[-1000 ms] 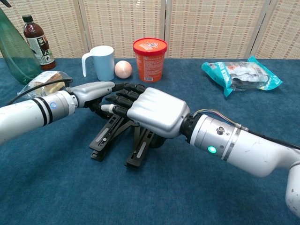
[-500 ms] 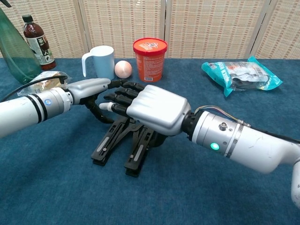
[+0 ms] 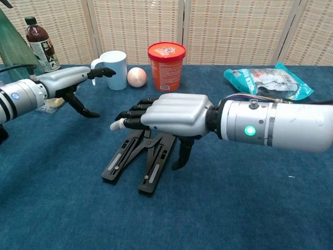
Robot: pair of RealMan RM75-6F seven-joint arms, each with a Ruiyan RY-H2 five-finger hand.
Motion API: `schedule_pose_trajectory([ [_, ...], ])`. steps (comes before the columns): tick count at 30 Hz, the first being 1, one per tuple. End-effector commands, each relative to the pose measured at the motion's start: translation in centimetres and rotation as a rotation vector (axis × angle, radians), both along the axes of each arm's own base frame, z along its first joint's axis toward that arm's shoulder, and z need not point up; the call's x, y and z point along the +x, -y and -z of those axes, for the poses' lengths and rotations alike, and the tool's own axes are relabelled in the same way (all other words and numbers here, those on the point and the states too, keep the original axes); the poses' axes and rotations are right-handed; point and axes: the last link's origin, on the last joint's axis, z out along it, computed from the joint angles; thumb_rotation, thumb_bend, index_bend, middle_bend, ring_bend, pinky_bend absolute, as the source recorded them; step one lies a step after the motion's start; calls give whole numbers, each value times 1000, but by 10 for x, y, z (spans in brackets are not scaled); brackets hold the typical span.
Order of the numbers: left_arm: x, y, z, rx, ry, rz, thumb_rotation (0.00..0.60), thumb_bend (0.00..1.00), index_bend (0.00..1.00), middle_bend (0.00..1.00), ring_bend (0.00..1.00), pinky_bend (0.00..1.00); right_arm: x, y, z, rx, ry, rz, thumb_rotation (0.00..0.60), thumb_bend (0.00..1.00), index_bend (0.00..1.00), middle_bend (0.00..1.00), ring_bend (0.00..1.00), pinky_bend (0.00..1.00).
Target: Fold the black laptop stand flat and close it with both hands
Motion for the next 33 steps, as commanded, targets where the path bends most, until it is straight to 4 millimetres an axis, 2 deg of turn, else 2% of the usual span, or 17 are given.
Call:
schedule_pose_trajectory([
  [1, -6, 1, -12, 35, 11, -23, 600, 151, 0, 40, 45, 45, 10, 5, -4, 64, -47, 26, 600, 0, 0, 0, 0, 0],
  [10, -11, 5, -29, 77, 19, -43, 600, 150, 0, 40, 44, 44, 22, 16, 4, 114, -146, 11, 600, 0, 0, 0, 0, 0],
  [19, -16, 9, -30, 85, 25, -66, 600, 150, 0, 40, 43, 45, 23, 27, 17, 113, -196, 8, 600, 0, 0, 0, 0, 0],
  [33, -20, 9, -32, 94, 38, -81, 600, 150, 0, 39, 42, 44, 24, 41, 26, 98, -238, 3, 600, 0, 0, 0, 0, 0],
])
